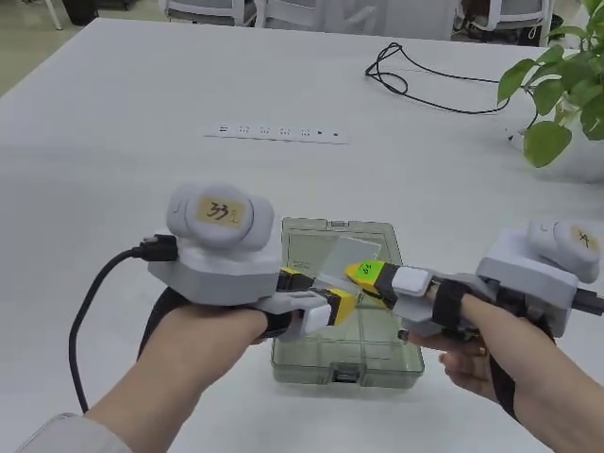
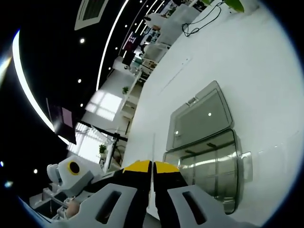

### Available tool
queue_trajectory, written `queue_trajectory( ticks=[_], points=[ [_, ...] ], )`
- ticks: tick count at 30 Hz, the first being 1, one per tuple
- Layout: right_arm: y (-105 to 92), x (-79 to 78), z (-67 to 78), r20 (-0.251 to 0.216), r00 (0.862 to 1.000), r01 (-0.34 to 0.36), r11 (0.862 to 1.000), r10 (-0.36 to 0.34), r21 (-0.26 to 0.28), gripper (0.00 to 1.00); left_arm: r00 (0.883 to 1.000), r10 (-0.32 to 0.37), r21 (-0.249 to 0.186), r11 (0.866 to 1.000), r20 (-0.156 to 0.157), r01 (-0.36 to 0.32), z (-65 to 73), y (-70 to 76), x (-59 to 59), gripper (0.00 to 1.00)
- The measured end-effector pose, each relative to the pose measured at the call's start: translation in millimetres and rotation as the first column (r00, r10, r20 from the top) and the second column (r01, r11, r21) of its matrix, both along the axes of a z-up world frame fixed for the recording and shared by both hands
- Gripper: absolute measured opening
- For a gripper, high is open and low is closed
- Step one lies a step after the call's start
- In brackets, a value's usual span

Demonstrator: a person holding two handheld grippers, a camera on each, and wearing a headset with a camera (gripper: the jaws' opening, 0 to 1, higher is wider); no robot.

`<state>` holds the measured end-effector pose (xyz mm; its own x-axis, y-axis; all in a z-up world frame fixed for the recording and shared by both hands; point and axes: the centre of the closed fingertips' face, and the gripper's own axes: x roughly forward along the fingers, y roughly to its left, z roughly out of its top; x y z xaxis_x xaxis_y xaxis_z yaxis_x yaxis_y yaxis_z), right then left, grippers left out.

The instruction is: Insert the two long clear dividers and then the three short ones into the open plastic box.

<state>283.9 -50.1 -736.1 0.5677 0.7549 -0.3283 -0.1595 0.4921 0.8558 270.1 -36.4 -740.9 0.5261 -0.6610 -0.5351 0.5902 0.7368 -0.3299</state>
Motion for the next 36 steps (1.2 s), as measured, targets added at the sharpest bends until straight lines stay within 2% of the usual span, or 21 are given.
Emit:
queue_trajectory(
  ticks=[4,10,15,17,18,20,23,27,28,31,32,35,36],
  points=[
    [-0.2,-1.5,0.0,0.016,1.0,-0.008,1.0,0.009,-0.02,0.02,1.0,0.002,-0.004,1.0,0.0,-0.002,-0.7,-0.3,-0.8,0.3],
    [1.9,-4.7,-1.0,0.008,1.0,-0.022,0.999,0.022,-0.034,0.02,1.0,0.001,-0.008,1.0,-0.002,-0.001,-3.2,-0.2,-2.4,0.3],
    [3.2,-5.7,0.0,0.004,0.999,-0.033,0.999,0.034,-0.043,0.02,1.0,0.002,-0.02,1.0,0.019,-0.002,-3.2,0.6,-3.1,0.31],
    [2.0,-5.3,0.1,0.002,0.999,-0.036,0.998,0.037,-0.048,0.02,0.999,-0.001,-0.003,1.0,0.033,0.001,-4.4,2.5,-3.3,0.35],
    [1.0,-4.9,-0.1,0.002,0.999,-0.038,0.998,0.038,-0.053,0.02,0.999,-0.011,0.023,1.0,0.044,0.01,-7.1,4.8,-4.2,0.4],
    [-0.2,-5.4,0.7,0.0,0.999,-0.042,0.997,0.042,-0.057,0.02,0.999,-0.016,0.039,0.999,0.05,0.014,-10.8,8.6,-6.6,0.46],
    [-4.9,-3.7,-1.7,-0.018,0.998,-0.055,0.996,0.053,-0.073,0.02,0.997,-0.028,0.059,0.998,0.077,0.023,-13.1,15.4,-9.9,0.56],
    [-7.2,-5.2,-1.7,-0.025,0.998,-0.068,0.994,0.066,-0.091,0.02,0.99,-0.052,0.068,0.997,0.134,0.043,-12.0,23.5,-16.1,0.69],
    [-7.9,-5.2,-1.9,-0.024,0.997,-0.07,0.993,0.068,-0.099,0.02,0.985,-0.059,0.075,0.996,0.159,0.048,-11.1,26.7,-17.5,0.72],
    [-9.9,-5.5,-1.5,-0.033,0.997,-0.078,0.991,0.075,-0.107,0.02,0.979,-0.075,0.106,0.993,0.191,0.056,-14.0,35.2,-23.7,0.86],
    [-12.4,-5.6,-2.0,-0.038,0.996,-0.08,0.989,0.076,-0.124,0.02,0.972,-0.09,0.145,0.988,0.218,0.059,-15.7,41.4,-24.9,0.91],
    [-17.8,-6.1,-2.8,-0.05,0.995,-0.092,0.983,0.085,-0.158,0.02,0.958,-0.114,0.198,0.978,0.262,0.063,-15.3,50.5,-31.0,0.98],
    [-19.9,-5.6,-3.6,-0.053,0.994,-0.1,0.979,0.093,-0.175,0.02,0.959,-0.108,0.198,0.979,0.262,0.056,-15.3,52.4,-33.0,0.99]
  ],
)
